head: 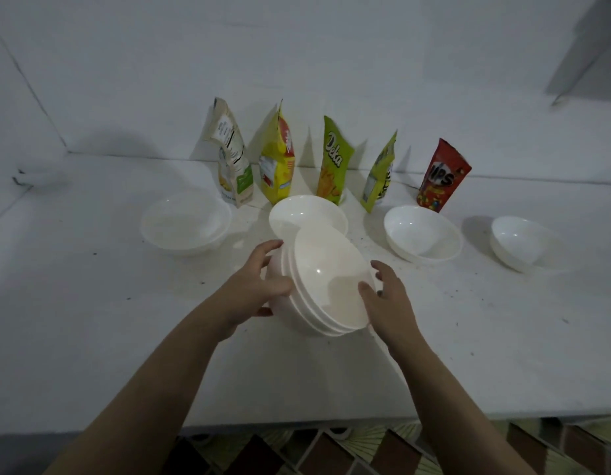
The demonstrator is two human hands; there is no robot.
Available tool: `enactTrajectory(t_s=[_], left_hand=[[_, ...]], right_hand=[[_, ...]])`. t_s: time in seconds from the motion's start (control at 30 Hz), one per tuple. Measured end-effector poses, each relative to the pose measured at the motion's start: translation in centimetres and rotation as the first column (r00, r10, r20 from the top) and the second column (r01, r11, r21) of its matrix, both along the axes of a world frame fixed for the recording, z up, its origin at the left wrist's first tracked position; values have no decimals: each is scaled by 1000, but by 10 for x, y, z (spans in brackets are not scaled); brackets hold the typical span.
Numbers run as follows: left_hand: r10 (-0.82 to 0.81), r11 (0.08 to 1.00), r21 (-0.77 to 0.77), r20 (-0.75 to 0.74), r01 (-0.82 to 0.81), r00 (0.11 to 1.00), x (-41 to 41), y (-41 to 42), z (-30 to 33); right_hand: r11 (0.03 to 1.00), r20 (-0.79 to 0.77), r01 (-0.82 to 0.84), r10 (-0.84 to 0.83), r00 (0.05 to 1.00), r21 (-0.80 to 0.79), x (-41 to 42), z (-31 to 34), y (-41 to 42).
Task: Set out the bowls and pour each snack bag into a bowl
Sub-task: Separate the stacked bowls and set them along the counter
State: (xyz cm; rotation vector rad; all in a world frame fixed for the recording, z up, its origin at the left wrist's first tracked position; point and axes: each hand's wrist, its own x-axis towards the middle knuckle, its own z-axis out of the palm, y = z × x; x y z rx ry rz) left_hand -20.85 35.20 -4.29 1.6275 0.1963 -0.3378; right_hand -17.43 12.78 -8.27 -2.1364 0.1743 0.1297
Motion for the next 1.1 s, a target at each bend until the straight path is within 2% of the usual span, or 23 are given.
enactTrajectory(t_s=[0.07,0.13,0.17,0.27,0.33,0.4,0.5,0.6,0.8,1.1], left_hand=[[19,997,70,46,-22,999,2,-16,5],[23,985,168,105,-41,994,5,-31,10],[20,975,217,133,-49,991,8,-38,12],[11,946,313,216,-80,976,17,-58,16],[-9,920,380,261,-94,965,20,-71,14],[-34,883,457,290,-107,956,22,-82,12],[-70,837,535,314,-116,947,19,-97,13],[-53,839,525,346,-146,937,16,-108,17],[-118,770,621,361,-144,925,16,-120,24],[-207,761,648,270,-19,940,27,-114,35]], right_hand=[[993,138,-30,46,989,-117,4,6,-3],[991,194,-83,102,976,-104,5,17,-4],[993,173,-102,111,979,-61,6,24,-5],[973,-54,-152,164,985,172,6,45,-7],[918,-219,-160,251,943,361,5,55,-8],[870,-258,-162,309,916,465,5,62,-9],[884,-193,-252,347,918,393,8,70,-16],[878,-140,-347,409,902,331,12,76,-30],[854,-65,-360,412,909,377,10,80,-46],[853,-13,-373,405,914,364,8,79,-43]])
